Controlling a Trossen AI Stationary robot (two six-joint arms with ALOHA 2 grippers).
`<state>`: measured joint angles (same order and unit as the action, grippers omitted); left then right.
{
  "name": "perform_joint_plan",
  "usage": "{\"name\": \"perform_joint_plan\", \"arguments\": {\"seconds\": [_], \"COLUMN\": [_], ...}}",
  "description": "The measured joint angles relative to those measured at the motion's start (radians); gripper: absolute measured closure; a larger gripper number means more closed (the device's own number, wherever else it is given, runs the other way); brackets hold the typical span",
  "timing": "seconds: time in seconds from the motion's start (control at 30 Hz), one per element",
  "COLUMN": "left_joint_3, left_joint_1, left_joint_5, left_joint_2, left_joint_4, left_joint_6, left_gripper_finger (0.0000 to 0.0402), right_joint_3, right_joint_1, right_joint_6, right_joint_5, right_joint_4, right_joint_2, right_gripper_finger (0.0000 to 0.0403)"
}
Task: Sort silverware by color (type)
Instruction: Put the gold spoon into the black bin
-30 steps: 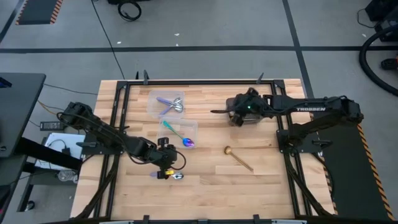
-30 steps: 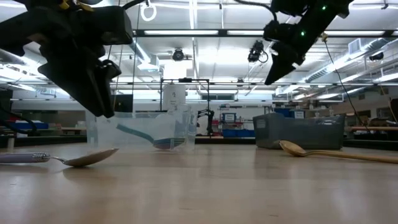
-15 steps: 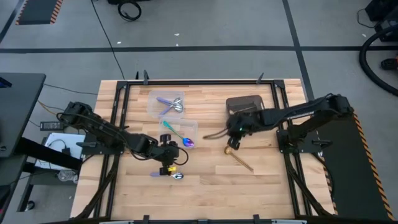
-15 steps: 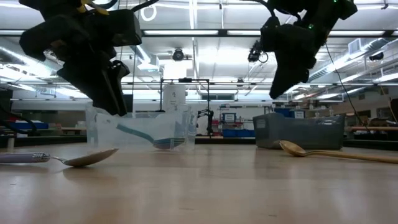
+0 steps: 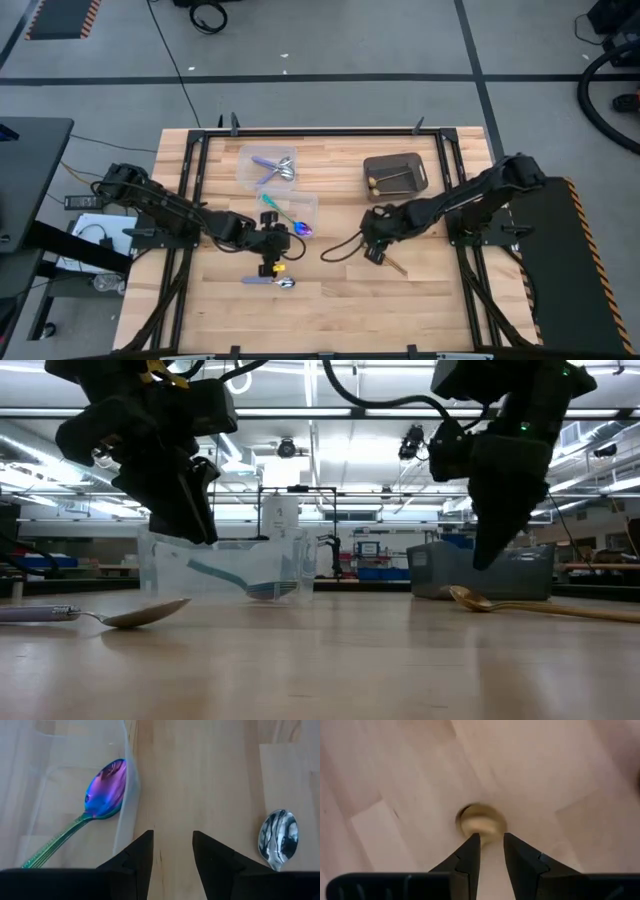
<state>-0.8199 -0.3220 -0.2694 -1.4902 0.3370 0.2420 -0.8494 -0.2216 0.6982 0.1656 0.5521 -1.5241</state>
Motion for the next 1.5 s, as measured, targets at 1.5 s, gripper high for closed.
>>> {"name": "perform_joint_plan", "arguments": {"seconds": [1.5], "left_joint_3": [0.0], "left_joint_1": [0.017], "left_joint_5": [0.001], "left_joint_2": [0.0], "left_joint_4": [-0.024], "left_joint_6": [-0.054], "left_gripper_finger": [0.0257], "right_joint_3": [0.043], "right_joint_1": [-0.103], "right_joint_6": [0.139], "right_joint_5": [-0.051], "right_joint_4": [0.027], "right_joint_2": [-0.122], "right_gripper_finger": [0.0357]}}
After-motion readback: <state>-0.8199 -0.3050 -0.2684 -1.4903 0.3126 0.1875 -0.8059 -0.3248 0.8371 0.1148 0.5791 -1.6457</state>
